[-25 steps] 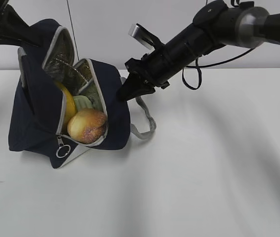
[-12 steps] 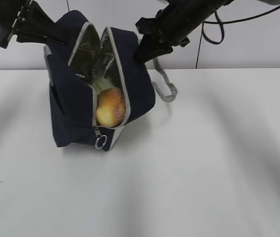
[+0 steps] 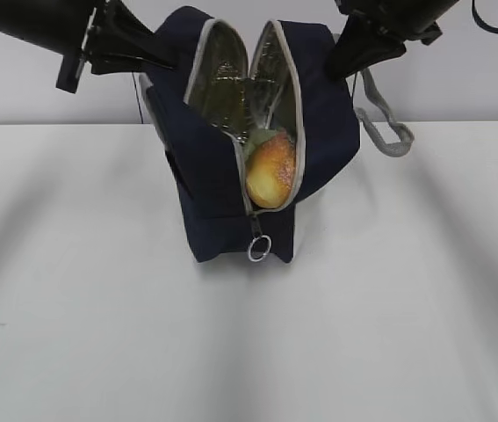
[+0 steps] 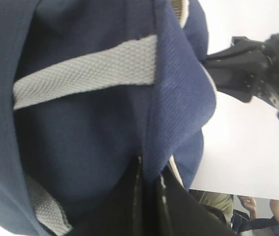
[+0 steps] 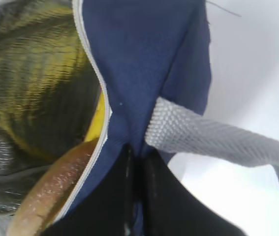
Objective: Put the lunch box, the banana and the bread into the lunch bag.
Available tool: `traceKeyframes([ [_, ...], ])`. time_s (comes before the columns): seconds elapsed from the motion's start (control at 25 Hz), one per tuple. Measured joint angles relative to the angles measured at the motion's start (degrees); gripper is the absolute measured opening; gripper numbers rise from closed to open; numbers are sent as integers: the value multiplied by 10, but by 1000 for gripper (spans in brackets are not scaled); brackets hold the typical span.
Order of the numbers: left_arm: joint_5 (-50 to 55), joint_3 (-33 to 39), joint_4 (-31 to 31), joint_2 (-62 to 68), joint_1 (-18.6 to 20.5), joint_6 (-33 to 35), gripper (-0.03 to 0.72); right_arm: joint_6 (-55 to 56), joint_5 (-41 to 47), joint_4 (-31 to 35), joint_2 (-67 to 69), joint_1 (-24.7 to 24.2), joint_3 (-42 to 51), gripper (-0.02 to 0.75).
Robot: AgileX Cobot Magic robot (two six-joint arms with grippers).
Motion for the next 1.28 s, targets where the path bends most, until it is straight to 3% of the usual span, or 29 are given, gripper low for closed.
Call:
traceKeyframes([
  [0.4,-58,0,-12,62,-18,8,-17,-8,-9,43,62,-1,1,8],
  [0.96,-77,-2,-27,83,-18,23,-10,-13,-14,45,74,-1,0,9],
  [1.28,-126,-2,-35,83,-18,23,-6,-15,-78,52,75,-1,0,9],
])
